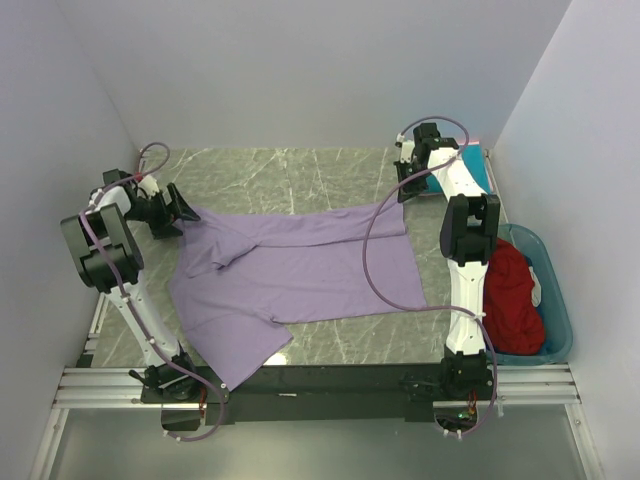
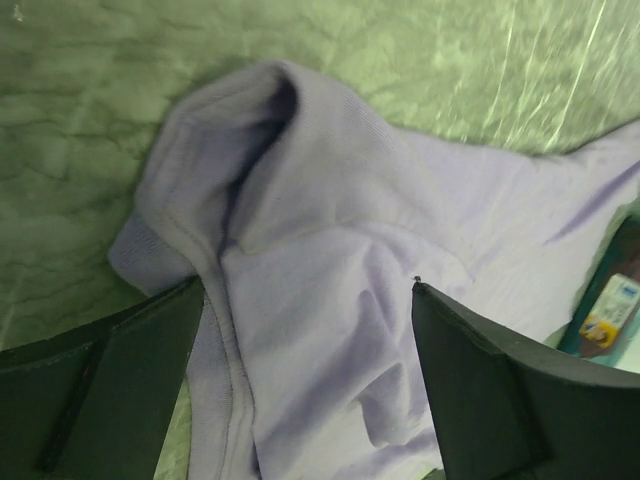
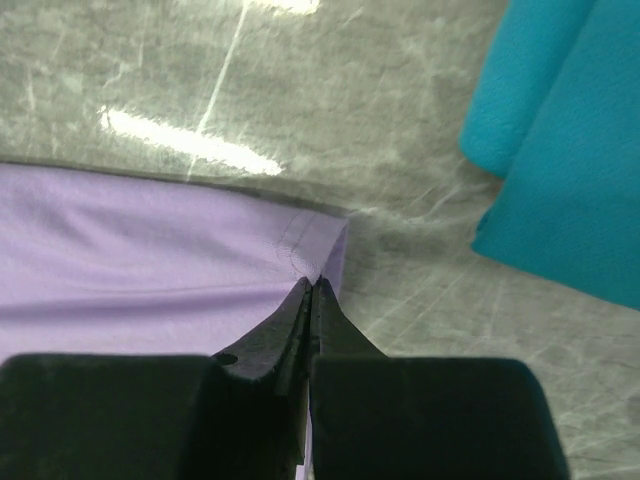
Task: Fold and stack the t-shirts
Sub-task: Fold the tshirt
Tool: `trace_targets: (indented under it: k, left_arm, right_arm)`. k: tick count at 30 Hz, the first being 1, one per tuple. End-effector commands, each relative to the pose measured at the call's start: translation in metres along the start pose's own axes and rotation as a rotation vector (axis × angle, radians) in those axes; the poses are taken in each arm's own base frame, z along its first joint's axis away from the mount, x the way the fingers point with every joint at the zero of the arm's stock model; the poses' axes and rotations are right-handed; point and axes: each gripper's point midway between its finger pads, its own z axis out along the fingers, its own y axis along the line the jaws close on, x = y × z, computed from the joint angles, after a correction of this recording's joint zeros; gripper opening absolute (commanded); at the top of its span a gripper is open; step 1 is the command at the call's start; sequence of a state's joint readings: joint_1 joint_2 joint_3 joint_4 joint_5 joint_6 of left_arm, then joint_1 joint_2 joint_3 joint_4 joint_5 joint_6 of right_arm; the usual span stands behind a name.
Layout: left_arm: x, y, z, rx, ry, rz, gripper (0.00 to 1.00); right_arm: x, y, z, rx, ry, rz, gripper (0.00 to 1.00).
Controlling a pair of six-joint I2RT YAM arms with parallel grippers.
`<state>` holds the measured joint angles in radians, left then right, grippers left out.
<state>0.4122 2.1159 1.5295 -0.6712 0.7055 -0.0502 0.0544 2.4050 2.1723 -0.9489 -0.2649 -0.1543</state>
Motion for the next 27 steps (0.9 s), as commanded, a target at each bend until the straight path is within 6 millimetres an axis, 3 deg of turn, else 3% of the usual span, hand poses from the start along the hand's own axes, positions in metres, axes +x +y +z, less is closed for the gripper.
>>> trace_targets:
  k: [1,6,9,10,12,13,16,20,27]
  left_arm:
    - [-0.002,0.039,0.013,-0.094,0.001,-0.066,0.93]
    - [0.0,0.038,0.011,-0.067,0.005,-0.075,0.93]
    - [-0.003,0.032,0.007,-0.049,-0.005,-0.057,0.93]
    - [-0.006,0.028,0.002,-0.041,-0.013,-0.049,0.93]
    - [-0.011,0.021,-0.005,-0.039,-0.035,-0.013,0.88]
    - [-0.02,0.012,-0.018,-0.047,-0.076,0.02,0.86]
    - [-0.033,-0.007,-0.04,-0.067,-0.148,0.107,0.79]
    - [-0.038,-0.03,-0.043,-0.081,-0.165,0.187,0.67]
    - [-0.046,-0.026,-0.023,-0.123,-0.149,0.132,0.47]
  right_arm:
    - [-0.026,-0.012,-0.01,0.065,-0.082,-0.035,0.0]
    - [-0.009,0.007,-0.011,-0.023,-0.01,-0.055,0.04]
    - [0.003,0.013,-0.015,-0.046,0.019,-0.071,0.22]
    - [0.003,0.011,-0.017,-0.03,0.017,-0.074,0.33]
    - [0.006,0.006,-0.023,0.001,0.021,-0.082,0.42]
    - [0.005,0.003,-0.026,0.023,0.017,-0.09,0.44]
    - [-0.001,-0.004,-0.043,0.082,-0.019,-0.123,0.45]
    - [-0.007,0.016,-0.058,0.063,-0.063,-0.175,0.42]
    - [0.007,0.057,-0.026,0.032,0.028,-0.263,0.3]
